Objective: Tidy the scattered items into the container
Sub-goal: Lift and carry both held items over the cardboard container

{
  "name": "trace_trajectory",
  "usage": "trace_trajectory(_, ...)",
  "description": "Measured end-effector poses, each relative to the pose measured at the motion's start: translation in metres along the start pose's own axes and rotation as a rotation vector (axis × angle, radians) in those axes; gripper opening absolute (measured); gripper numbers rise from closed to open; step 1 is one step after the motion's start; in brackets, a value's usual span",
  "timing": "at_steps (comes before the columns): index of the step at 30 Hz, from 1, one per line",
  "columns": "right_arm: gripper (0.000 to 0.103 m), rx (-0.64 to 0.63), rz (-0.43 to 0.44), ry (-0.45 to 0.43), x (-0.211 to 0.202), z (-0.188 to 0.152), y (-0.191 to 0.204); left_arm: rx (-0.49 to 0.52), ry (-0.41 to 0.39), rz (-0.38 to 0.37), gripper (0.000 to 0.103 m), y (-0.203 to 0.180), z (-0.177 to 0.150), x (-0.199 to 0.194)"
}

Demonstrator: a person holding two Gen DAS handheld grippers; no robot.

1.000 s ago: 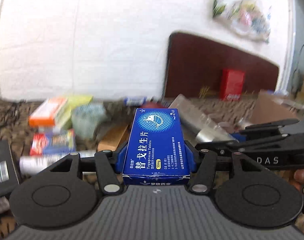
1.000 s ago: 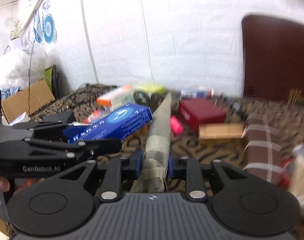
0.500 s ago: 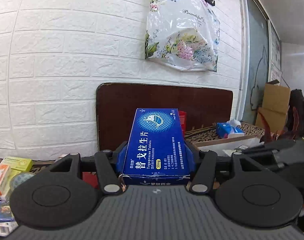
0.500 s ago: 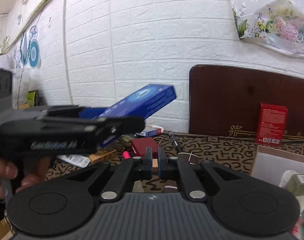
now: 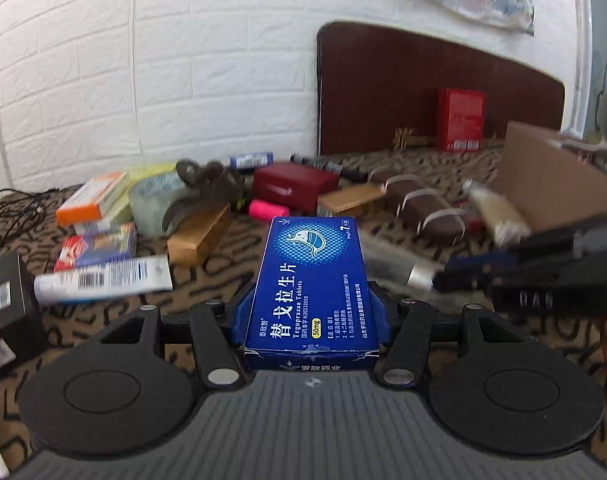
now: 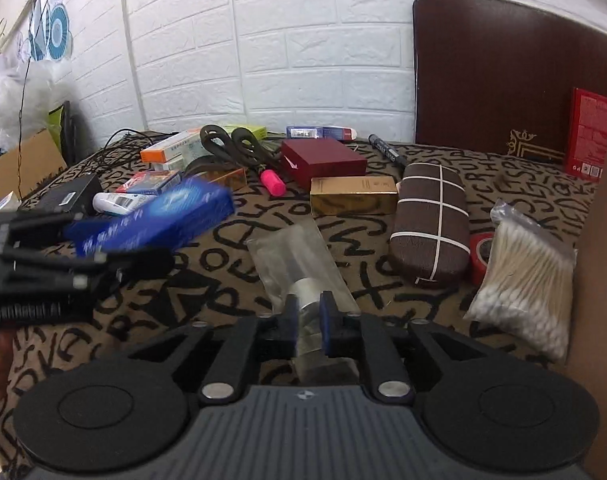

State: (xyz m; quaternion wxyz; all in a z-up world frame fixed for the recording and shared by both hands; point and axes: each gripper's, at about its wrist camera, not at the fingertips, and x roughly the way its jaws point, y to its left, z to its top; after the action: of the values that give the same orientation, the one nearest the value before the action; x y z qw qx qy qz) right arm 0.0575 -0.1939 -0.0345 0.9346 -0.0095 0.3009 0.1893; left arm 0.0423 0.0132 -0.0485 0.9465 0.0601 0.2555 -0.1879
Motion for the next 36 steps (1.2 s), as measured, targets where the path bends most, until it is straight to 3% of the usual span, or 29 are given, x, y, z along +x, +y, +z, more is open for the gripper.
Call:
trace_trajectory(1,0.06,-0.016,-0.011,0.008,0.002,0.001,0.001,-0.002,0.011,0.008,0.056,-0.002,-0.001,0.002)
trace_trajectory(3,0.064,-0.035,-0.002,0.03,0.003,0.003,0.0,-0.001,0.028,0.02,0.056,-0.005,-0.001,0.003)
trace_trajectory(6,0.087,-0.051,0.017,0.034,0.004,0.005,-0.002,0.009,0.062,0.037,0.057,-0.011,-0.005,0.007)
trace_trajectory(10,0.089,-0.103,0.037,0.087,0.013,0.004,-0.004,0.037,0.073,0.07,0.057,-0.016,-0.011,0.01)
trace_trajectory(14,0.094,-0.047,0.091,0.092,0.022,-0.002,-0.015,0.076,0.076,0.096,0.057,-0.02,-0.013,0.01)
trace_trajectory(16,0.083,-0.058,0.113,0.078,0.021,-0.004,-0.015,0.092,0.074,0.105,0.057,-0.023,-0.013,0.01)
trace_trajectory(17,0.072,-0.074,0.097,0.076,0.02,-0.004,-0.014,0.087,0.075,0.106,0.057,-0.023,-0.012,0.011)
trace_trajectory(18,0.053,-0.088,0.08,0.071,0.018,-0.004,-0.012,0.077,0.076,0.103,0.057,-0.022,-0.011,0.011)
trace_trajectory(19,0.049,-0.086,0.077,0.07,0.016,-0.003,-0.012,0.064,0.072,0.098,0.057,-0.021,-0.01,0.011)
trace_trajectory(22,0.044,-0.089,0.087,0.068,0.011,-0.001,-0.008,0.041,0.034,0.076,0.056,-0.019,-0.008,0.008)
trace_trajectory(28,0.043,-0.027,0.105,-0.029,-0.016,0.009,-0.012,0.023,-0.062,0.032,0.057,-0.016,0.012,-0.01)
trace_trajectory(36,0.043,-0.042,0.06,-0.171,-0.069,0.051,-0.012,0.041,-0.199,-0.011,0.057,-0.026,0.058,-0.041)
